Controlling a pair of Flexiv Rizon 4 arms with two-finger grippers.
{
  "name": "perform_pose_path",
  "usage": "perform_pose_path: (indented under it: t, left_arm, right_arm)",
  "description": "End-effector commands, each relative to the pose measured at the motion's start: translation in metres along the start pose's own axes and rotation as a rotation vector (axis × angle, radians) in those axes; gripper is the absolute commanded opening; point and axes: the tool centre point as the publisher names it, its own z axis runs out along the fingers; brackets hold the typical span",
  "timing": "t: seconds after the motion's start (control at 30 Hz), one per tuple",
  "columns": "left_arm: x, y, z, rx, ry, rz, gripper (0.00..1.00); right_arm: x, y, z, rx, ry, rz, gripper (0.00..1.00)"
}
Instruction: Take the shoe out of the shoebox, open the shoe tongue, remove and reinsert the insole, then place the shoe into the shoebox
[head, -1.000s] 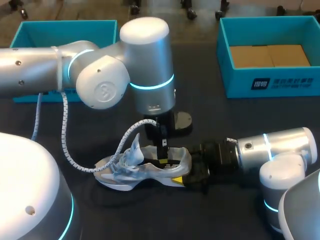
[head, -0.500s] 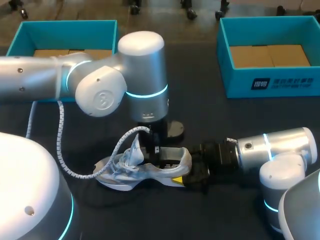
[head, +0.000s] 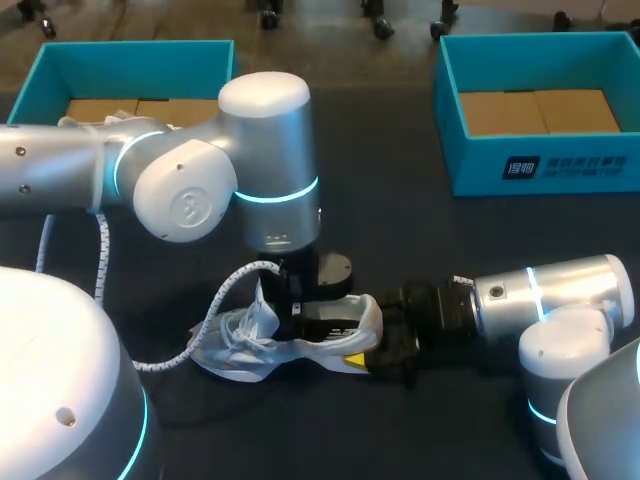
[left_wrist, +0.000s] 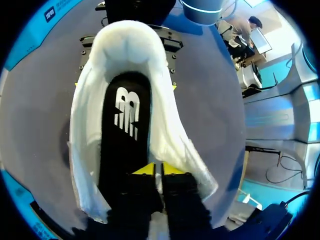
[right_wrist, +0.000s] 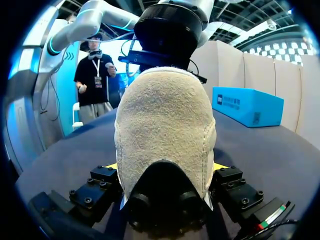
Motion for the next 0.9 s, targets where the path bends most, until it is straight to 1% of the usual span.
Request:
perform_pose_path:
  t: [0.03, 0.2, 0.3, 0.37, 0.5, 0.63, 0.7, 0.73, 0.77, 0.8, 0.9]
  left_arm:
    - [-0.001, 0.001, 0.004, 0.009, -0.005, 0.005, 0.35]
    - [-0.006, -0.007, 0.011, 0.000, -0.095, 0.000, 0.38]
    - [-0.011, -0.011, 0.016, -0.009, -0.152, -0.008, 0.37]
    - [-0.016, -0.013, 0.019, -0.012, -0.186, -0.014, 0.37]
    - [-0.026, -0.013, 0.024, -0.016, -0.203, -0.031, 0.39]
    - [-0.037, -0.013, 0.028, -0.029, -0.268, -0.055, 0.36]
    - [-0.042, -0.012, 0.029, -0.032, -0.298, -0.064, 0.33]
    - [-0.047, -0.013, 0.028, -0.035, -0.338, -0.080, 0.31]
    - [-0.049, -0.013, 0.028, -0.036, -0.345, -0.082, 0.29]
    - [-0.054, -0.013, 0.028, -0.041, -0.375, -0.096, 0.25]
    - [-0.064, -0.014, 0.026, -0.042, -0.395, -0.116, 0.14]
  right_arm:
    - [-0.001, 0.001, 0.002, 0.008, 0.001, 0.001, 0.00]
    - [-0.001, 0.001, 0.002, 0.008, 0.001, 0.001, 0.00]
    - [-0.001, 0.001, 0.002, 0.008, 0.001, 0.001, 0.00]
    - [-0.001, 0.001, 0.002, 0.008, 0.001, 0.001, 0.00]
    - [-0.001, 0.001, 0.002, 0.008, 0.001, 0.001, 0.00]
    - [-0.001, 0.001, 0.002, 0.008, 0.001, 0.001, 0.00]
    - [-0.001, 0.001, 0.002, 0.008, 0.001, 0.001, 0.00]
    - [-0.001, 0.001, 0.002, 0.008, 0.001, 0.001, 0.00]
    - [-0.001, 0.001, 0.002, 0.008, 0.001, 0.001, 0.00]
    - [-0.001, 0.001, 0.002, 0.008, 0.001, 0.001, 0.00]
    - [-0.001, 0.001, 0.002, 0.008, 0.001, 0.001, 0.00]
